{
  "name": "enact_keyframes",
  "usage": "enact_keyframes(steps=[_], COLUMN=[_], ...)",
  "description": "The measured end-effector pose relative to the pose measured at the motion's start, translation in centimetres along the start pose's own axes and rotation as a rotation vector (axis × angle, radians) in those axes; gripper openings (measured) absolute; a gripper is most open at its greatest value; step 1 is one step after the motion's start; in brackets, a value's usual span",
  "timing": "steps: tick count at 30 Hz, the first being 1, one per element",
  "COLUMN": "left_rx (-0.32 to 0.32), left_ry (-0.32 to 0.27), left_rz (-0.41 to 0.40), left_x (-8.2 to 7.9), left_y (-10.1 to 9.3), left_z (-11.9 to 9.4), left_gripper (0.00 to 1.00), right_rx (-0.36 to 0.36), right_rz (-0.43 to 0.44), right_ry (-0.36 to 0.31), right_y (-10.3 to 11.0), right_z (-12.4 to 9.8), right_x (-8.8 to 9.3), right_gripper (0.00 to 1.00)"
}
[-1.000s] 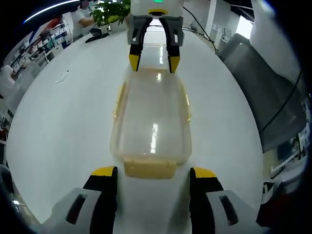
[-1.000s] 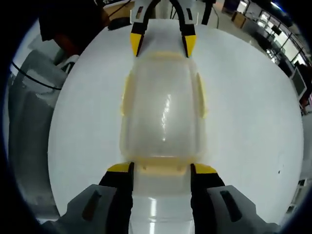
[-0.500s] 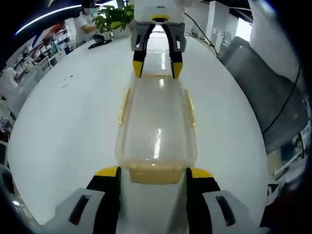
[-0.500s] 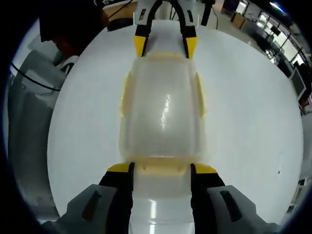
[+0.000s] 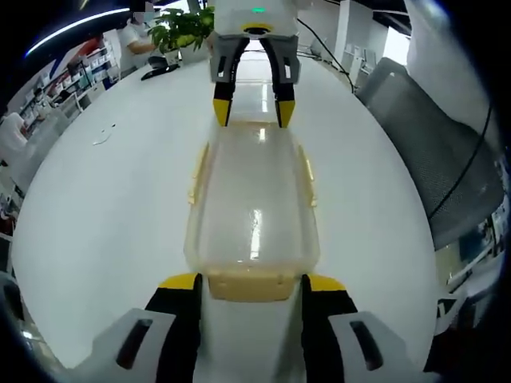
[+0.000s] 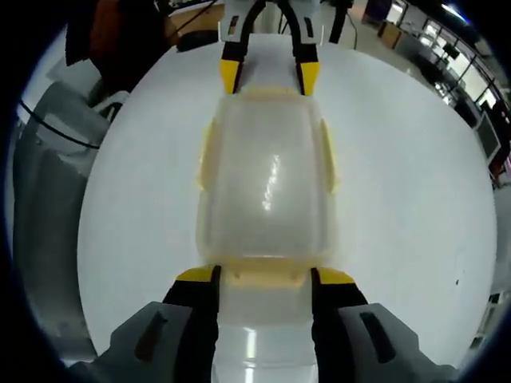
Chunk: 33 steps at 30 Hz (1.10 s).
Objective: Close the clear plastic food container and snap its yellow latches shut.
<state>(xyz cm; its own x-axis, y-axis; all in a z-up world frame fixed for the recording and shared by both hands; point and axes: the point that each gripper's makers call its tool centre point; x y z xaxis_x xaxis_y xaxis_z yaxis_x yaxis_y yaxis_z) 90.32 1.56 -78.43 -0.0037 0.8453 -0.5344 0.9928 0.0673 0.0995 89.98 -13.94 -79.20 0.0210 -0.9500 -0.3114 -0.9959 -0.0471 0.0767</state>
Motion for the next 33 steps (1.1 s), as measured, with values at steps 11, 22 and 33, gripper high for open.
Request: enact_keyframes(steps=[11, 22, 33], left_rx=[0.002, 0.004, 0.002], left_ry=[0.003, 0.007, 0.024], left_rz=[0.002, 0.002, -0.005], left_x=[0.0, -0.08, -0.23], left_y=[0.08, 0.0, -0.26], left_z=[0.05, -0.11, -0.1], left_gripper=[0.43, 0.36, 0.34], right_rx=[-0.002, -0.003, -0.004], right_rz=[-0.013, -0.014, -0.004], right_ry=[0.004, 0.004, 0.002], right_y=[0.44, 0.6, 0.31], right_z=[-0.15, -0.25, -0.14], right_x=[0.09, 0.08, 0.13], right_gripper=[0.39, 0.38, 0.37])
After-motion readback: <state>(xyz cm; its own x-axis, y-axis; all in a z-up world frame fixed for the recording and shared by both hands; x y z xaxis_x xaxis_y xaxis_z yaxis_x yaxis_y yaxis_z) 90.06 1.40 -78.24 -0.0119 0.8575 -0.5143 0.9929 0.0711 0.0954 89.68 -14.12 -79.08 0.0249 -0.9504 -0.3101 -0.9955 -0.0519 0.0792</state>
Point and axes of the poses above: the point that each gripper's makers call its tool centre point, and the gripper's own axes: z roughly forward along the fingers, y roughly to its left, x roughly out of its underside, and after that the axes turned 5 degrees about -x, right-handed
